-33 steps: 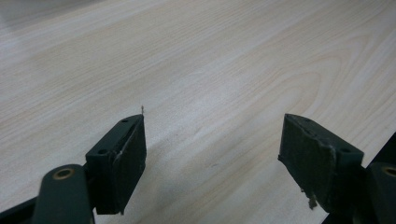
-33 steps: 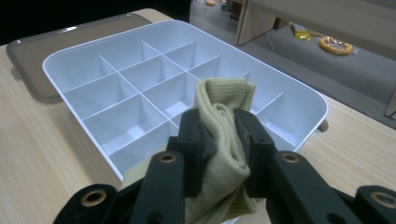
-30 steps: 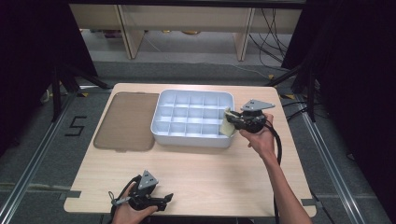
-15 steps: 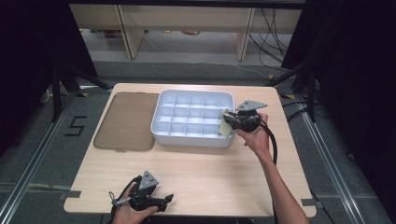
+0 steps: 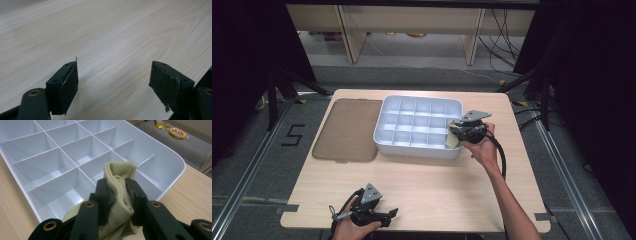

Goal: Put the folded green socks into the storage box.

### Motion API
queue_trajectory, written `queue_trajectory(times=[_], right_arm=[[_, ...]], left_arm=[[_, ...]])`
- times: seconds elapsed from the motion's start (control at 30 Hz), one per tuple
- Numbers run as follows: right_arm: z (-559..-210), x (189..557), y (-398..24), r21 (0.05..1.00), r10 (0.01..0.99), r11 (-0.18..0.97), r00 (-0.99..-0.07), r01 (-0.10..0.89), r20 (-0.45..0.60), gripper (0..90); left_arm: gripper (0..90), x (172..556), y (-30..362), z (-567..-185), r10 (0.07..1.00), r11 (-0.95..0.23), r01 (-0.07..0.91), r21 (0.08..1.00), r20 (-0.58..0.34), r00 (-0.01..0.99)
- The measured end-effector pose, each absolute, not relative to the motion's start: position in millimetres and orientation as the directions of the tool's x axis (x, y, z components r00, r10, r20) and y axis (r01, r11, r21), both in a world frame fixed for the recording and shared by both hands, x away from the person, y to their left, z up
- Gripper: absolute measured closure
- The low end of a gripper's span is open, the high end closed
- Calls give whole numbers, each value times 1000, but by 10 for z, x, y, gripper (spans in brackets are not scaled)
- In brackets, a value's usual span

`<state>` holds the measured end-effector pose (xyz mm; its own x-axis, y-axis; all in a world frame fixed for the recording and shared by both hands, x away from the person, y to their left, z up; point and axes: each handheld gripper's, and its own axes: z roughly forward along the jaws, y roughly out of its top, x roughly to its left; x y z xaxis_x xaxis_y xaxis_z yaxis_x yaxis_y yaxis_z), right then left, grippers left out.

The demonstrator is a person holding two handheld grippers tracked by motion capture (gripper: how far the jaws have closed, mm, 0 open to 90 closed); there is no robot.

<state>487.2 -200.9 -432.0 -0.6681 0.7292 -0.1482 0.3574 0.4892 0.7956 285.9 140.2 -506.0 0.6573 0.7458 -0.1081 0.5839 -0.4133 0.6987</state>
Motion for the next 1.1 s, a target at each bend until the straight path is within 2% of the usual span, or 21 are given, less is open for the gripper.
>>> queue_trajectory(times=[0.13,0.17,0.53,0.6,1.1], right_arm=[[-4361,4877,-2008,796,726,491,-671,353,-150,733],[-4363,4871,-2013,787,716,509,-679,349,-161,733],[-4422,4853,-2013,775,671,547,-719,315,-181,732],[-4429,4832,-1998,766,669,556,-721,324,-181,731],[-4573,4853,-1926,700,638,612,-753,368,-161,724]], left_arm=[[226,2864,1414,-5057,743,-433,586,685,-97,662],[226,2856,1394,-5067,749,-407,594,694,-118,652],[226,2851,1377,-5077,759,-383,595,707,-126,639],[226,2853,1393,-5065,748,-407,591,696,-117,653],[226,2851,1373,-5080,761,-379,598,706,-130,636]])
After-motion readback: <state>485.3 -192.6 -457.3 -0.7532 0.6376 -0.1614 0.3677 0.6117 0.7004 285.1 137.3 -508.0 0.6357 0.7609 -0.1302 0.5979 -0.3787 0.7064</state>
